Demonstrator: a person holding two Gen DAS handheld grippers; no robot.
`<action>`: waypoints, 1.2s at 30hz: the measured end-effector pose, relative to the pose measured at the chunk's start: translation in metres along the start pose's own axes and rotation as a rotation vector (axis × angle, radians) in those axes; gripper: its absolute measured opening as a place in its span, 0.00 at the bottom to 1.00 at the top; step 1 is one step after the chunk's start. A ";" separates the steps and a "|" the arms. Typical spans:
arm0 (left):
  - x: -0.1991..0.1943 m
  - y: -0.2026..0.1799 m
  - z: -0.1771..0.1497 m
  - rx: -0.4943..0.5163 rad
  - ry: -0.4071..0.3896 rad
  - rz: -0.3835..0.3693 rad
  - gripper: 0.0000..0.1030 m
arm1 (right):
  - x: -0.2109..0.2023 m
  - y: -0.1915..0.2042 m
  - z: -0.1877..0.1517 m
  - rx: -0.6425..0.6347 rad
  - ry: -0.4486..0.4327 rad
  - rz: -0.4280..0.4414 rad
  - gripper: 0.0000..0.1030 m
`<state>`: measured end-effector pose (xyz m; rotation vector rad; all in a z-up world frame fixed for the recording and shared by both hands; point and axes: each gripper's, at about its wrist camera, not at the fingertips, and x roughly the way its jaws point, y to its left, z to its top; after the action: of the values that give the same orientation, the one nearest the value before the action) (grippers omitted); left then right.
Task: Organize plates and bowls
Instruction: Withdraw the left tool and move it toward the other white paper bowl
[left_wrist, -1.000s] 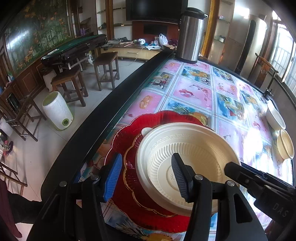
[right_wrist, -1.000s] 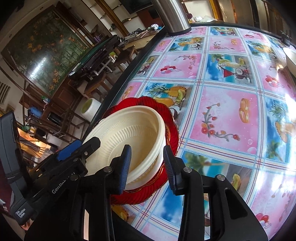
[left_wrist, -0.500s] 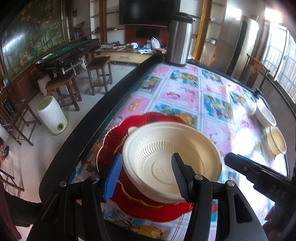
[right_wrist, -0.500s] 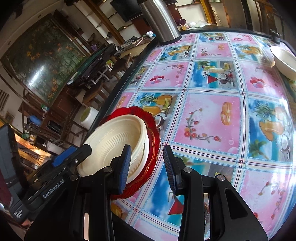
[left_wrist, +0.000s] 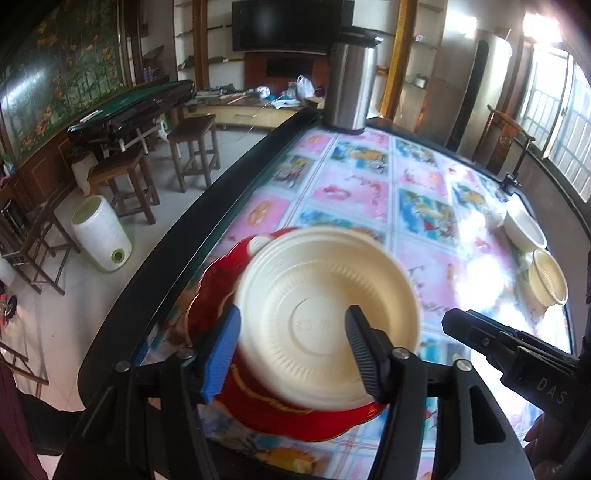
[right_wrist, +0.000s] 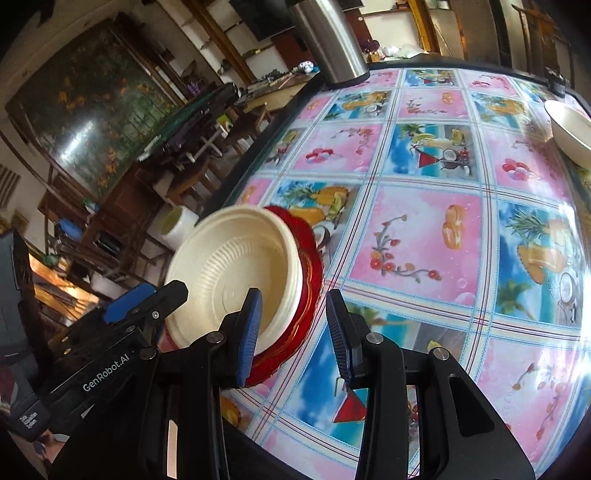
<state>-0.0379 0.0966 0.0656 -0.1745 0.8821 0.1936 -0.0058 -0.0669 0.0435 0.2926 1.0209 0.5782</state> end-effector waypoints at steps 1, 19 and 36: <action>0.000 -0.007 0.002 0.008 -0.003 -0.012 0.63 | -0.002 -0.003 0.001 0.004 -0.006 -0.011 0.35; 0.049 -0.173 0.013 0.223 0.097 -0.123 0.66 | -0.053 -0.148 0.006 0.268 -0.076 -0.158 0.35; 0.096 -0.256 0.011 0.331 0.133 -0.098 0.66 | -0.085 -0.212 0.019 0.329 -0.125 -0.232 0.35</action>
<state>0.0910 -0.1397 0.0163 0.0785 1.0217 -0.0573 0.0446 -0.2882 0.0105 0.4867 1.0104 0.1779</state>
